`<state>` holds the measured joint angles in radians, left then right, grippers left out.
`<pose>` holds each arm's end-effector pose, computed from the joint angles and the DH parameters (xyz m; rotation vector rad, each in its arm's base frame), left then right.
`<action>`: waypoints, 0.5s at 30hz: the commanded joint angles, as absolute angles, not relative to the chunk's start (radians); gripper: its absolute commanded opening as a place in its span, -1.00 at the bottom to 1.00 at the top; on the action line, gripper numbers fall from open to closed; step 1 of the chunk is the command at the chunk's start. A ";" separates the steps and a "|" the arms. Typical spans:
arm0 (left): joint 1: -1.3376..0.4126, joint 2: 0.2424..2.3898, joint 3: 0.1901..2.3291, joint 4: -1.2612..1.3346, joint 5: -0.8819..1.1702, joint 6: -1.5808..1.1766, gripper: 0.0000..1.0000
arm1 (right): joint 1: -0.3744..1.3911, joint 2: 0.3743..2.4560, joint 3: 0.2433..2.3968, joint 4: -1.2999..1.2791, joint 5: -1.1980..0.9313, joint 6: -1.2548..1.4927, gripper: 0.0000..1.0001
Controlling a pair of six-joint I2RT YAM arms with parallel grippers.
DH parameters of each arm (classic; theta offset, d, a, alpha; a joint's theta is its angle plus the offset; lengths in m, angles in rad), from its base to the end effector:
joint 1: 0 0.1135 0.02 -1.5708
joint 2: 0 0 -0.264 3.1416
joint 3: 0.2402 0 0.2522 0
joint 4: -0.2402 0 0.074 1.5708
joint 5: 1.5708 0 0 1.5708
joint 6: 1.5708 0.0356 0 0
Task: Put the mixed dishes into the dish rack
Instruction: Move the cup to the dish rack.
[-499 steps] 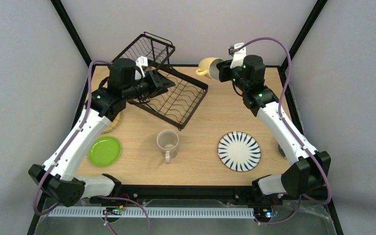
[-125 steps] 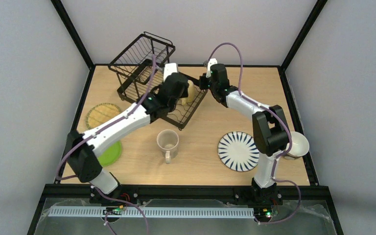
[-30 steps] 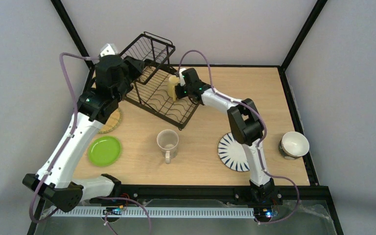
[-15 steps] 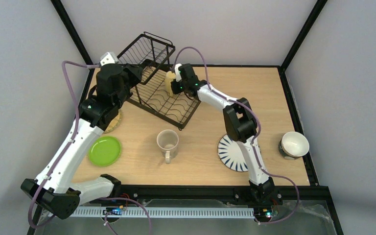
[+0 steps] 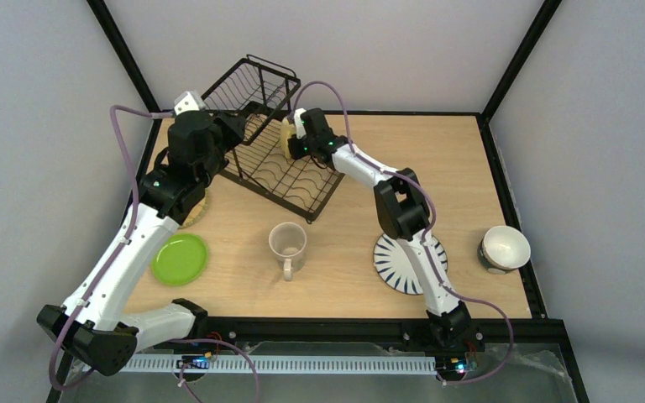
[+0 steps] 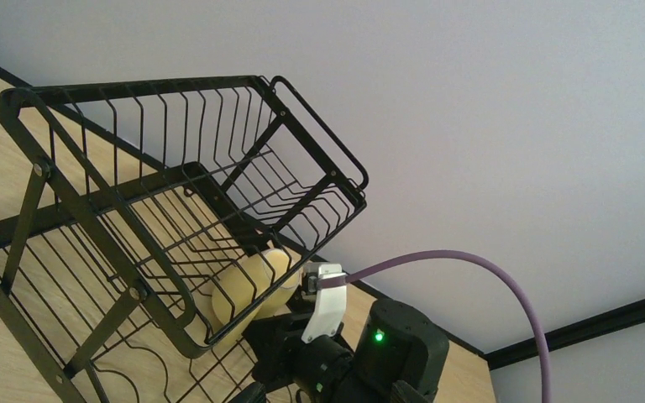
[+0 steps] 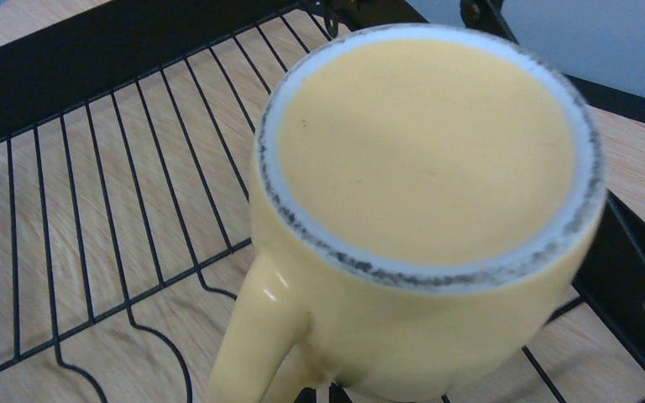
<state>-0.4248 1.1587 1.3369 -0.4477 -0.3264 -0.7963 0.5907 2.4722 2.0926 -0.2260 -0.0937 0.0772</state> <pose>0.2312 -0.0920 0.4292 -0.5688 1.7731 -0.5571 0.4689 0.3184 0.1800 -0.6146 2.1270 0.4781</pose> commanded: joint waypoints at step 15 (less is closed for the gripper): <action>-0.419 1.158 1.313 -0.428 -0.315 -0.808 0.67 | 0.592 2.404 2.022 -0.268 -0.058 0.031 -0.86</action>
